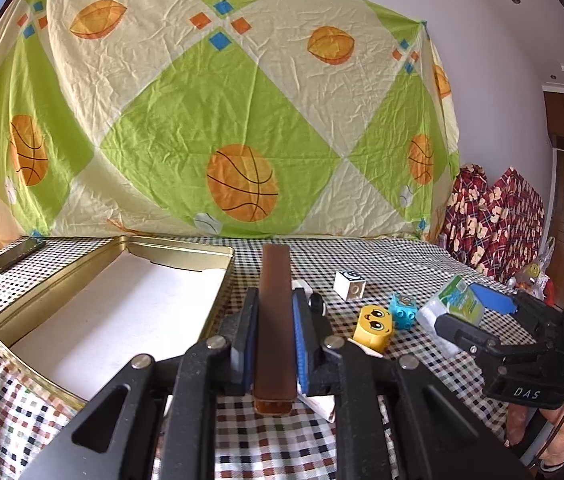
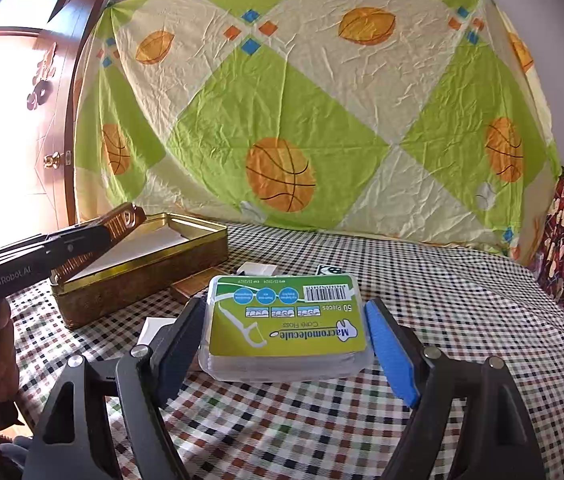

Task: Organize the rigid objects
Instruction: 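Lift the brush with the left tool while the right tool carries the plastic box toward the gold tin, then lower the brush into the tin and open the left tool while the right tool releases the box inside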

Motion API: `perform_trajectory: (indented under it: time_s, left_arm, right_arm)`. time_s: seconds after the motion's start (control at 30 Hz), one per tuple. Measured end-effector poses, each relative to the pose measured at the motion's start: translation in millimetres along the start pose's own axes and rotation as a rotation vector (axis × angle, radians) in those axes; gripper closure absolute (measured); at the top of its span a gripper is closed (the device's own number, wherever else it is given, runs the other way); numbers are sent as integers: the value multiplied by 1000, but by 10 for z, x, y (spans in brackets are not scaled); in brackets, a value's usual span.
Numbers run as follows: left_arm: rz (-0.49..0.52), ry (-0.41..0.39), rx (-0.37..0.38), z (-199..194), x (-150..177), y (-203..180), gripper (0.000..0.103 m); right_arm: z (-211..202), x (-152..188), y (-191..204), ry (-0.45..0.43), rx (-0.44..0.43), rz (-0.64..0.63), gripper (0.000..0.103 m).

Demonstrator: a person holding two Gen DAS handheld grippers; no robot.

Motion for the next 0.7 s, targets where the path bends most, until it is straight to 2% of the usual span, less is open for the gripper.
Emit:
perform_trajectory:
  time_s: [0.43, 0.7]
  left_arm:
    - [-46, -14, -85, -177, -117, 458, 89]
    - [-52, 3, -142, -224, -187, 771, 89]
  right_arm:
    - [207, -495, 536, 50, -195, -17, 21]
    - [427, -780, 962, 58, -237, -108, 21]
Point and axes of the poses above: each gripper's, at about its wrist camera, not at the fingertips, and z roughly the way its jaws point, y to its left, x to its underside, the point moved 3 cm from there along z, roughly the way its jaws point, and after that the axes turned 10 degrees about x, right-handed, at the moved point
